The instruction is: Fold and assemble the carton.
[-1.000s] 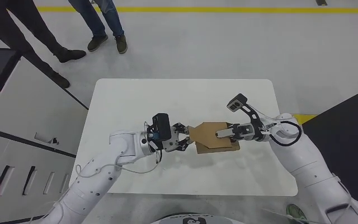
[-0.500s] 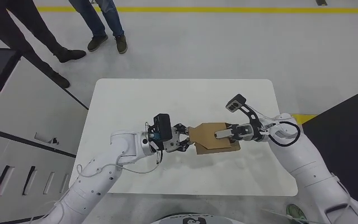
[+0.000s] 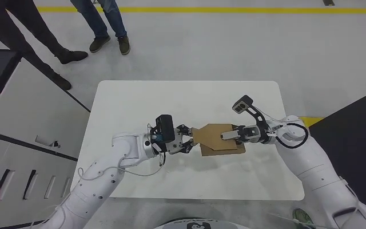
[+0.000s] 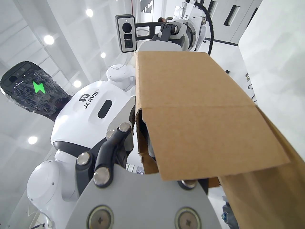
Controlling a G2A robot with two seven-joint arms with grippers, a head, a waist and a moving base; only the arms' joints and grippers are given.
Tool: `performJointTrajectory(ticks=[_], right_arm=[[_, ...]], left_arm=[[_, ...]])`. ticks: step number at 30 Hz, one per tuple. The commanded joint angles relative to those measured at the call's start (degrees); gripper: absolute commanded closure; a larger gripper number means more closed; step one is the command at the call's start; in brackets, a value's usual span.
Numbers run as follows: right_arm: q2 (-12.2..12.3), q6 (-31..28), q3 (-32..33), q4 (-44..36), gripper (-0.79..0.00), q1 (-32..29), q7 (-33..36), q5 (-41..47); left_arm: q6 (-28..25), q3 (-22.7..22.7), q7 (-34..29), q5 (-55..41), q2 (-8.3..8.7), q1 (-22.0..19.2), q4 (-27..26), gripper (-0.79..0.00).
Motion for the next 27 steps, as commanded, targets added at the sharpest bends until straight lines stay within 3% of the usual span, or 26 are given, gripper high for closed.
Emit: performJointTrajectory(ticks=[1,9,19,27], right_arm=[[-0.03,0.00,-0.24,-0.19,0.000,-0.02,0.00,0.01],[-0.03,0.00,0.16,0.47,0.000,-0.05,0.00,1.26],[0.46,0.00,-0.90,-0.85,0.000,-0.93,0.00,14.75],[1.04,0.57,-4.55,1.44,0.000,1.11,0.00,15.96]], left_arm=[[-0.21,0.26,-0.08,0.00,-0.04,0.00,-0.04,0.000],[0.36,-0.41,0.30,-0.18,-0.08,-0.30,-0.08,0.000],[-1.02,-5.55,1.18,0.39,1.07,4.12,-6.99,0.000],[-0.28,-8.15,1.73,1.61,1.54,6.33,-8.27,0.000]])
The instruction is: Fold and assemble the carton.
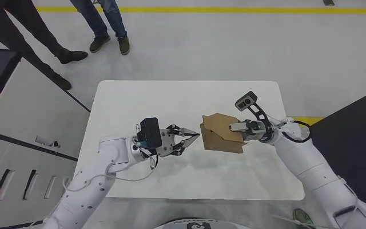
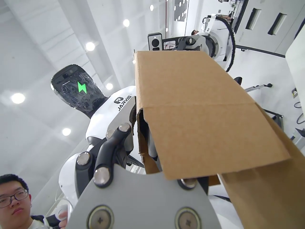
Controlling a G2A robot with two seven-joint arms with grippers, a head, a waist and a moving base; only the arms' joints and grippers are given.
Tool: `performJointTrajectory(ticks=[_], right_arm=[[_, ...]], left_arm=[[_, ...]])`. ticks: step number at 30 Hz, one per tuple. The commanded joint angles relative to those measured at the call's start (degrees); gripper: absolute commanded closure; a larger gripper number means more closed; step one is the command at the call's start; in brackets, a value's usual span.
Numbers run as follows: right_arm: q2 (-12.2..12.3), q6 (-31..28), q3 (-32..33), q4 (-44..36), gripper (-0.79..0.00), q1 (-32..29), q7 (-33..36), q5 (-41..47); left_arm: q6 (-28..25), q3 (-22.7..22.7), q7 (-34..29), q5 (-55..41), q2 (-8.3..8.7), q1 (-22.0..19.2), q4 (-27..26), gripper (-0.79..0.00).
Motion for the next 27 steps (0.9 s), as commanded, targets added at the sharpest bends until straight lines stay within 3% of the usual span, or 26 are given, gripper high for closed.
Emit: performJointTrajectory(ticks=[1,5,9,19,27], right_arm=[[-0.01,-0.02,0.09,-0.06,0.000,-0.05,0.00,-0.01],[-0.01,-0.02,0.09,-0.06,0.000,-0.05,0.00,-0.01],[-0.47,3.94,-0.46,0.63,0.000,-1.01,-0.25,3.15],[-2.29,13.35,-3.66,2.94,0.000,-0.59,0.00,11.56],[-2.29,13.35,-3.66,2.94,0.000,-0.59,0.00,11.56]], left_arm=[[0.08,-0.03,0.04,0.05,0.00,0.01,0.03,0.000],[0.08,-0.03,0.04,0.05,0.00,0.01,0.03,0.000],[3.66,-1.69,-1.32,4.71,0.17,0.24,-4.42,0.000],[8.21,-5.43,2.21,28.44,1.50,3.97,-14.01,0.000],[8.77,-4.99,2.99,28.37,1.46,3.85,-15.02,0.000]])
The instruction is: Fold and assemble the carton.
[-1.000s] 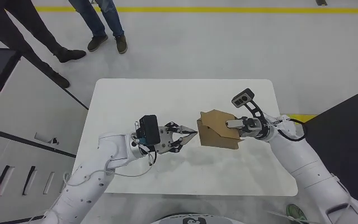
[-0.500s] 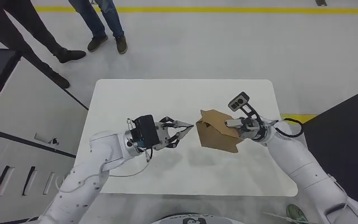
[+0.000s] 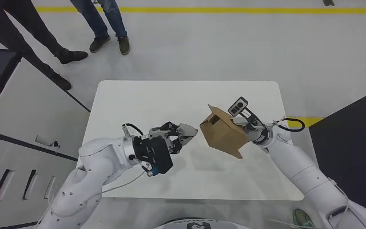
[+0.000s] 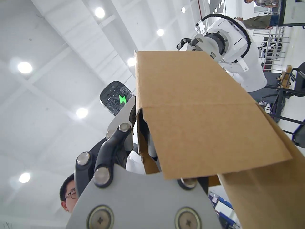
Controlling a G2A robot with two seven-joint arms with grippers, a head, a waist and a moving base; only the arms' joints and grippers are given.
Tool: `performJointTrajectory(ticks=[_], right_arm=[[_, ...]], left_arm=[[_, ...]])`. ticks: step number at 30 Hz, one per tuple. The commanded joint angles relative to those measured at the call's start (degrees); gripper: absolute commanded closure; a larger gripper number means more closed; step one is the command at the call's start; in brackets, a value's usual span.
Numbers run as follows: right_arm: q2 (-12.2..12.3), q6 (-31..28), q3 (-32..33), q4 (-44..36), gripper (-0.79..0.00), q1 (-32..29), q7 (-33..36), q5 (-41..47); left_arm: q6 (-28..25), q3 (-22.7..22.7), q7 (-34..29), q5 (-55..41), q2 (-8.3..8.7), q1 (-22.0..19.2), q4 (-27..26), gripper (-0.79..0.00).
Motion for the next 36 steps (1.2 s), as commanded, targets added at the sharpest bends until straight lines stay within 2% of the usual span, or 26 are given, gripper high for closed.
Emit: performJointTrajectory(ticks=[1,3,7,16,27,30,36], right_arm=[[-0.02,-0.01,0.00,-0.03,0.000,-0.10,-0.47,-0.10],[-0.14,0.48,-0.06,-0.72,0.000,-0.61,-1.61,-1.31],[-0.53,1.41,-0.12,0.41,0.000,-0.73,-0.19,-2.80],[-1.85,-0.22,-1.34,1.82,0.000,-0.60,0.00,-4.01],[-2.15,-0.57,-1.74,1.69,0.000,-0.48,0.00,-4.30],[-2.21,-0.48,-1.11,0.23,0.000,-1.37,-2.22,-5.08],[-2.29,0.13,0.44,-0.52,0.000,-2.46,-1.49,-6.08]], left_arm=[[1.09,0.38,2.10,0.35,-0.04,-0.54,-1.35,0.000],[0.67,0.13,1.80,5.59,0.23,-1.54,-2.96,0.000],[0.05,-0.45,3.64,9.96,0.64,-2.33,-4.09,0.000],[-3.45,1.40,4.33,18.66,1.34,-5.49,-3.53,0.000],[-3.76,4.10,5.41,19.63,1.48,-8.06,-0.85,0.000],[-4.22,4.88,5.66,19.99,1.53,-8.68,-0.54,0.000],[-4.34,6.52,5.80,19.78,1.52,-9.80,0.46,0.000]])
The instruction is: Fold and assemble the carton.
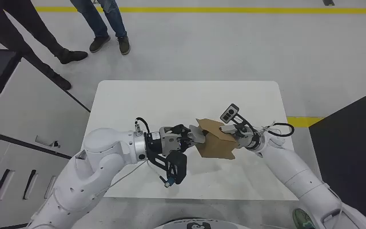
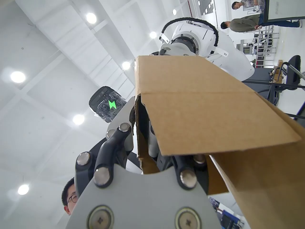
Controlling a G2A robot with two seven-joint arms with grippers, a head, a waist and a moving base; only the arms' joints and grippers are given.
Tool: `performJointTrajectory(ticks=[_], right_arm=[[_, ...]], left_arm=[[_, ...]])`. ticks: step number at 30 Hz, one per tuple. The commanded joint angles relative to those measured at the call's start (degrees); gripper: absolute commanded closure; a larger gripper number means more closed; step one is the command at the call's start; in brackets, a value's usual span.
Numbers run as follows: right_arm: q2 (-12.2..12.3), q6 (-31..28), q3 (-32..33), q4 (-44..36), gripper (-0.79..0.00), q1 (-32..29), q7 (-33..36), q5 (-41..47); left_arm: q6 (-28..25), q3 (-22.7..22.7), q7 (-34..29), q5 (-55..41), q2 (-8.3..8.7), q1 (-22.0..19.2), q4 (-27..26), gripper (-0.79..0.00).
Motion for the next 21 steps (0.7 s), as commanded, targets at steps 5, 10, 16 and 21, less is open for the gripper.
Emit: performJointTrajectory(ticks=[5,10,16,21], right_arm=[[-0.22,0.48,1.22,-0.15,0.000,-0.72,0.88,-0.78],[-0.39,0.98,2.13,-0.28,0.000,-1.15,1.18,-1.56],[-0.58,1.57,3.00,-0.77,0.000,-2.07,1.53,-2.44],[-0.70,1.93,3.77,-1.27,0.000,-2.89,1.62,-3.18]], left_arm=[[0.04,1.13,-0.74,-0.34,-0.01,-0.81,0.18,0.000],[-0.51,2.30,-1.36,-0.19,0.03,-1.15,-0.16,0.000],[-1.16,3.97,-2.31,0.34,0.04,-1.68,-0.58,0.000],[-1.37,4.92,-3.16,0.43,0.06,-1.86,-0.95,0.000]])
